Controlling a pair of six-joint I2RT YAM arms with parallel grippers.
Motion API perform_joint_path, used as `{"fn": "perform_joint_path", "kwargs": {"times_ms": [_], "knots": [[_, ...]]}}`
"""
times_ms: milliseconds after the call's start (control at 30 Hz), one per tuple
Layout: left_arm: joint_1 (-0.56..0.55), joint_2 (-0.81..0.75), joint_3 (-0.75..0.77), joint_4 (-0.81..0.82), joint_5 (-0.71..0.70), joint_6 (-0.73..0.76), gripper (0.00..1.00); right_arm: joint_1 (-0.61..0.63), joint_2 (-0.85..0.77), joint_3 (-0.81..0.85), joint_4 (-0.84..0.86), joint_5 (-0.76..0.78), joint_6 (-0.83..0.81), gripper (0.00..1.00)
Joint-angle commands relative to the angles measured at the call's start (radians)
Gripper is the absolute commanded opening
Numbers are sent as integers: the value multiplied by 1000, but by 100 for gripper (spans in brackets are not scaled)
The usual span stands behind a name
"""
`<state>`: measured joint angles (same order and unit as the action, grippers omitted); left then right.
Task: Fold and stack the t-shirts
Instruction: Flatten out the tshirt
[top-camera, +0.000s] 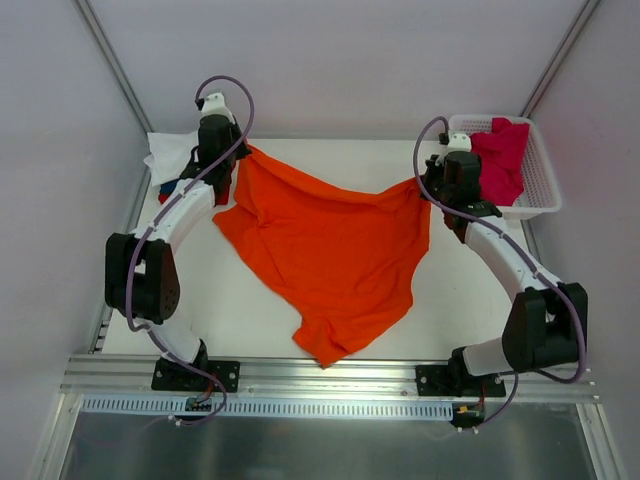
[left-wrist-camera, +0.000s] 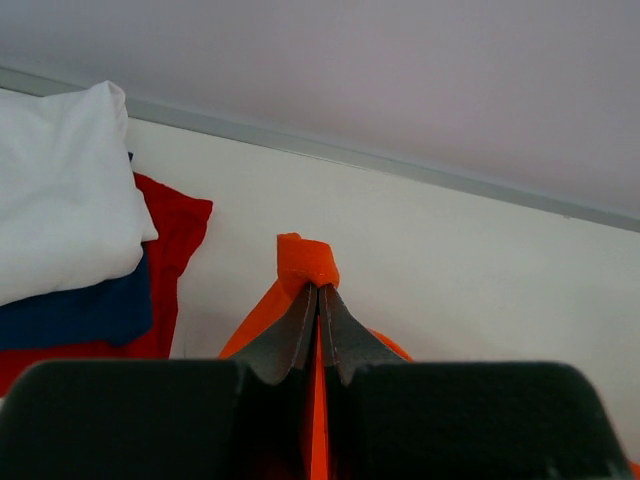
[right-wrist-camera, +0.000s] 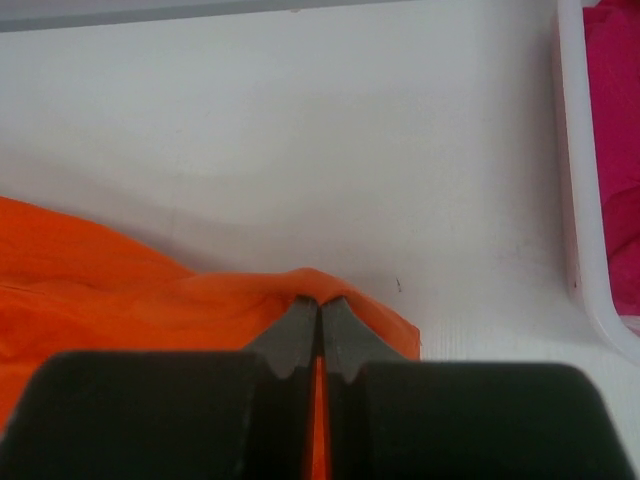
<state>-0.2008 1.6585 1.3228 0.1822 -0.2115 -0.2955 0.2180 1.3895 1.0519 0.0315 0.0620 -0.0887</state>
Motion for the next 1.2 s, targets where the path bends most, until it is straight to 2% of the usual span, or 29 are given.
{"fn": "perform_joint_path", "kwargs": {"times_ms": [0,300,633,767,1167], "knots": [[9,61,96,60,-9,16,0,-20,74,68,93,-21,20,0],[9,323,307,63,14,7,0,-35,270,118,151,-47,29,0],[9,587,572,8,26,13,0,-48,387,157,191,-47,30,0],[9,639,659,-9,24,21,0,-57,433,197,191,-42,26,0],[9,741,771,-15,32,27,0,-81,574,315,254,-47,-2,1]]}}
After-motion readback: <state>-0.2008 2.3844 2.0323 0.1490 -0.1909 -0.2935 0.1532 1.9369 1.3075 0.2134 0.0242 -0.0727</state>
